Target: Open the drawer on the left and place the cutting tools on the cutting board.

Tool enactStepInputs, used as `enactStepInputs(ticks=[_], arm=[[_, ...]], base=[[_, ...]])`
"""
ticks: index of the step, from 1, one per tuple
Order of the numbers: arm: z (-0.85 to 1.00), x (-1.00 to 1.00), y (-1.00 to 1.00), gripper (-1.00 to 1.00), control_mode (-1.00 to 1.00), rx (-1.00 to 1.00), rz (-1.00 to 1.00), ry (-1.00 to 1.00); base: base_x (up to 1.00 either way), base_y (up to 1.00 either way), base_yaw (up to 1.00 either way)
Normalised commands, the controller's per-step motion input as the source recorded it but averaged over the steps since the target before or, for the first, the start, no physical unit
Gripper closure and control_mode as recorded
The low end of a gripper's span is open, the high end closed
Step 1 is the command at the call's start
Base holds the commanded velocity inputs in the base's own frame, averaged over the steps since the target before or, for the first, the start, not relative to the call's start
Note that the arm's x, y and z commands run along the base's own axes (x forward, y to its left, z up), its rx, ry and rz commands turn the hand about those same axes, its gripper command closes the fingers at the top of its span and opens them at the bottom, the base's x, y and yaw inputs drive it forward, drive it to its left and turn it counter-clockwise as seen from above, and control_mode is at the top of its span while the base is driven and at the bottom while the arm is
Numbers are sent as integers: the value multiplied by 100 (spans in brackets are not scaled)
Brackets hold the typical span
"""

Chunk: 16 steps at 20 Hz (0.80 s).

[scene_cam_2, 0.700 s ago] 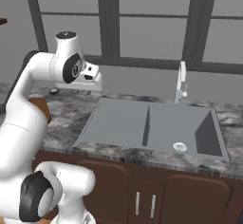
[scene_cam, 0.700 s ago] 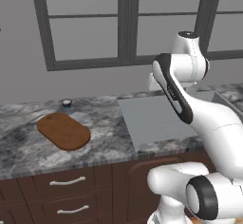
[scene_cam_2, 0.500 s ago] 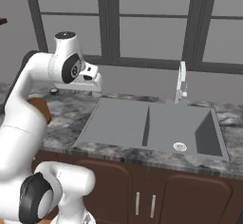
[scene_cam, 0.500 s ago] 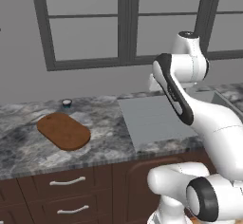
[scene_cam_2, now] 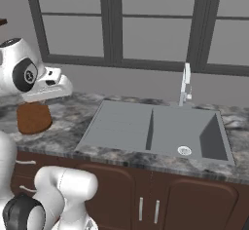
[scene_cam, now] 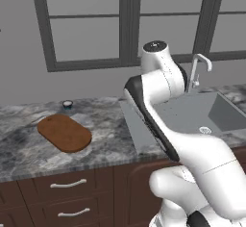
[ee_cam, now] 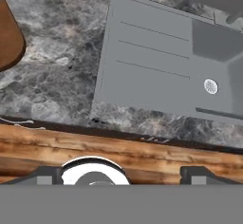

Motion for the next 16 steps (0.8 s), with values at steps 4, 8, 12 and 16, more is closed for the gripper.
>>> enactStepInputs(ticks=[4, 8, 12, 16], arm=[[-12, -86, 100, -100, -100, -35, 10, -6], [-33, -83, 92, -100, -100, -35, 14, -8], [-51, -75, 68, -100, -100, -34, 15, -6], [-61, -54, 63, -100, -100, -28, 17, -2]], base=[[0, 0, 0], [0, 0, 0], [0, 0, 0], [0, 0, 0]])
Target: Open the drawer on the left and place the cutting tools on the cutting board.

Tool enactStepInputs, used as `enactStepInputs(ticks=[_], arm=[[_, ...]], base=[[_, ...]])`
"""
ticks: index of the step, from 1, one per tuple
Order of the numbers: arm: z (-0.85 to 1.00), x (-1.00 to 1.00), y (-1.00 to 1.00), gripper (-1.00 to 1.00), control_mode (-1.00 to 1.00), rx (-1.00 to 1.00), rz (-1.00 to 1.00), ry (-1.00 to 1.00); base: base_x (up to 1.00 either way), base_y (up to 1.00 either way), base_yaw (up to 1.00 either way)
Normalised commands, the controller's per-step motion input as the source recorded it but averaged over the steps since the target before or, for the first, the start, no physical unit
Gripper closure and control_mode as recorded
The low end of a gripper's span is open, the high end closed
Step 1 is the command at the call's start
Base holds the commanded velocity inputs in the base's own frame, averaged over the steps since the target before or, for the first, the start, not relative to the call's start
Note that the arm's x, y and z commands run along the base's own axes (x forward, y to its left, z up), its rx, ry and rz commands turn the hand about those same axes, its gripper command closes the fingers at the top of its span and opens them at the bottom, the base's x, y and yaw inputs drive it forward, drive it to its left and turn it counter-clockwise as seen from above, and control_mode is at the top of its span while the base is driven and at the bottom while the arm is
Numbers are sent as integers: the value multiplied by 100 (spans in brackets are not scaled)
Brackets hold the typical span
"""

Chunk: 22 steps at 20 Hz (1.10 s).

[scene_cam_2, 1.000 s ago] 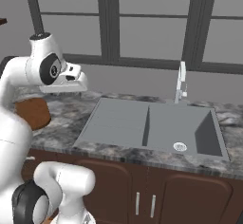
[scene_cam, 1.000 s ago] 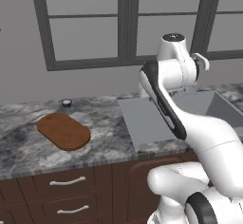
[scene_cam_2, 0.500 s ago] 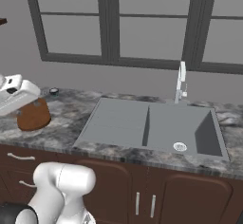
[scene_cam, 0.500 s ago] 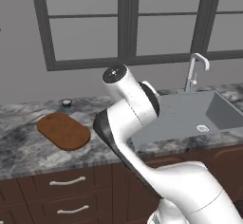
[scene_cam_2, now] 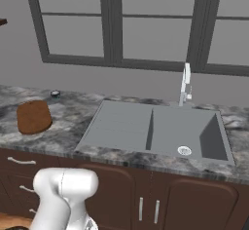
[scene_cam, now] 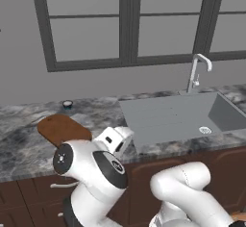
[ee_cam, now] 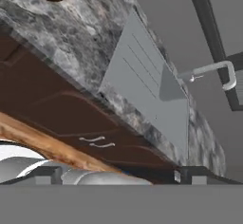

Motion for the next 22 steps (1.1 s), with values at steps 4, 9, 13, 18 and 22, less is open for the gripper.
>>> enactStepInputs(ticks=[4, 9, 13, 18, 22], arm=[[-73, -29, 61, -100, -100, -8, 20, -18], [-66, -1, 56, -100, -100, -15, 23, -20], [-66, 0, 12, -100, -100, -12, 21, -7], [-62, 14, 10, -100, -100, -6, 19, -6], [-49, 31, 35, -100, -100, -3, 19, -5]], base=[[0, 0, 0], [0, 0, 0], [0, 0, 0], [0, 0, 0], [0, 0, 0]])
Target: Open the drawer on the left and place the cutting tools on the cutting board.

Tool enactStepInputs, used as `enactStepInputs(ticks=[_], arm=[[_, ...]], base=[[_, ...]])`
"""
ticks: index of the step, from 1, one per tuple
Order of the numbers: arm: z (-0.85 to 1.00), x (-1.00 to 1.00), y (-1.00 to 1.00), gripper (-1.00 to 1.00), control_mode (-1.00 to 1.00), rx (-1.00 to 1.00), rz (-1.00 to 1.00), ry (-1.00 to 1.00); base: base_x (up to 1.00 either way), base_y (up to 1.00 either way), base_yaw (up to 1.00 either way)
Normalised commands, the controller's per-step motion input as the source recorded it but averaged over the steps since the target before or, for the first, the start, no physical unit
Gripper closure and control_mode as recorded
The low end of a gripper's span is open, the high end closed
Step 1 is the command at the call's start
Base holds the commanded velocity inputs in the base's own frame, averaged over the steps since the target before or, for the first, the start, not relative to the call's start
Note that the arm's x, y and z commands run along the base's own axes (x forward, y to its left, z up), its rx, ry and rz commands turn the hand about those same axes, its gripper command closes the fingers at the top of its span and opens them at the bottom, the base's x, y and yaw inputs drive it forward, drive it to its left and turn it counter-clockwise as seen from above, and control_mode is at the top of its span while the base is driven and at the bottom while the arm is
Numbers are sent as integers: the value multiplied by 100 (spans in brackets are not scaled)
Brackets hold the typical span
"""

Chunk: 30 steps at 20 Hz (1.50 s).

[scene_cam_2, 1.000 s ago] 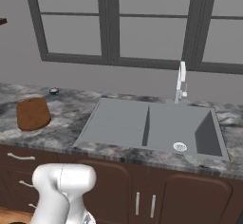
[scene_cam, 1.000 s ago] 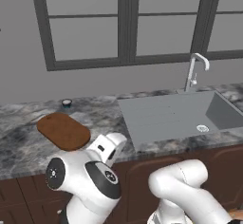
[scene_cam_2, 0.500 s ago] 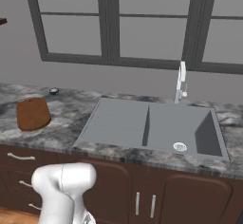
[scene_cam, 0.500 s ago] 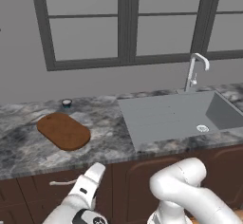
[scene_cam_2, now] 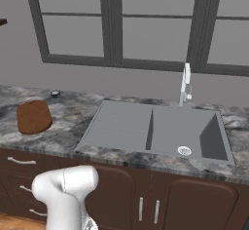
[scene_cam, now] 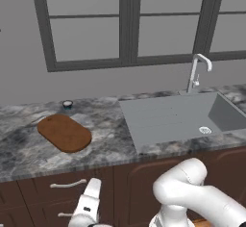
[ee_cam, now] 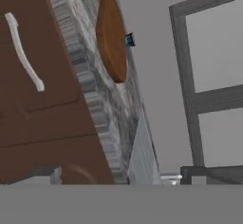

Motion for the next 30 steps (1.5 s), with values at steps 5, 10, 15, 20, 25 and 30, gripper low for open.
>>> enactStepInputs(ticks=[5, 10, 15, 20, 25, 30], arm=[[-54, 38, 36, -100, -100, -5, 24, -3], [-26, 34, 10, -100, -100, -2, 9, -10], [-28, 24, 23, -100, -100, -4, 0, -7], [-26, 17, 42, -100, -100, -12, -4, -2], [-25, 22, 41, -100, -100, -6, -1, -4], [-46, 23, 16, -100, -100, -5, 0, -5]], base=[[0, 0, 0], [0, 0, 0], [0, 0, 0], [0, 0, 0], [0, 0, 0], [0, 0, 0]])
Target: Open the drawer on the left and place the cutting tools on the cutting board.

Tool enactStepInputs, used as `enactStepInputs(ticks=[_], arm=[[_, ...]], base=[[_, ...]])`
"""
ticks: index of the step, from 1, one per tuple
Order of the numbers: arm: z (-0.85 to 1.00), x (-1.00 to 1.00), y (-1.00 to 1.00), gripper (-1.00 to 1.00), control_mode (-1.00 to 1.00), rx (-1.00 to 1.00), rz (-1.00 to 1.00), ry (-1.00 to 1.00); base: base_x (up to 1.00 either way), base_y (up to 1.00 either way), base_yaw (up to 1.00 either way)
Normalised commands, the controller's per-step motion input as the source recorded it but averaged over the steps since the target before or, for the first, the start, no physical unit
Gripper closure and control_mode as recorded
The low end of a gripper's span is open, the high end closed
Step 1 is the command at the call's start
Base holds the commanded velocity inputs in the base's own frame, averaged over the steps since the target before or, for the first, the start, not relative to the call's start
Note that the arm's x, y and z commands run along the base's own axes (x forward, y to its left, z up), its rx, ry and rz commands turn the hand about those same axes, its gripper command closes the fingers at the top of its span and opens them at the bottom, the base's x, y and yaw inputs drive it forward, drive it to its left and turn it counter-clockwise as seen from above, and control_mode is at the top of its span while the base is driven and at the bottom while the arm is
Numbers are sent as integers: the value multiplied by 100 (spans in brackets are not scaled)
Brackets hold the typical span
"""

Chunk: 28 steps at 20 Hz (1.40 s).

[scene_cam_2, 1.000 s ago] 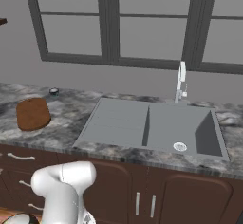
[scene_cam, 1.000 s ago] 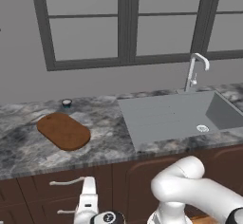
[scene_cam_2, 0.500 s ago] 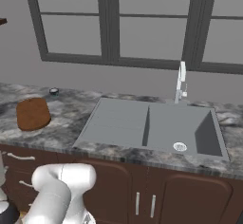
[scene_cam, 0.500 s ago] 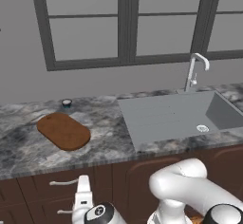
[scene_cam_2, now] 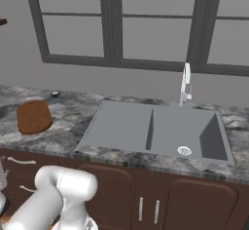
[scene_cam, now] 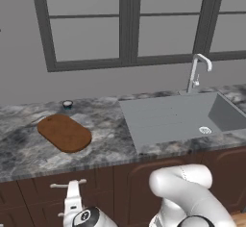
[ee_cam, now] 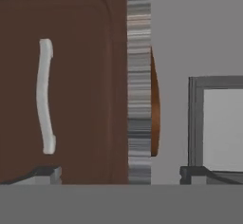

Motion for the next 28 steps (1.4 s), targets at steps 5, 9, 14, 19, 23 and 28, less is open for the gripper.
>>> enactStepInputs(ticks=[5, 9, 14, 19, 23, 28], arm=[[-40, 28, 5, -100, -100, -2, 0, -5], [-23, 33, 21, -100, -100, 0, 0, -6], [-31, 33, 19, -100, -100, -1, 0, -3], [-37, 34, 14, -100, -100, -1, 0, -2], [-32, 34, 8, -100, -100, -1, 0, 0], [-35, 31, 8, -100, -100, -2, -1, 0]], base=[[0, 0, 0], [0, 0, 0], [0, 0, 0], [0, 0, 0], [0, 0, 0], [0, 0, 0]])
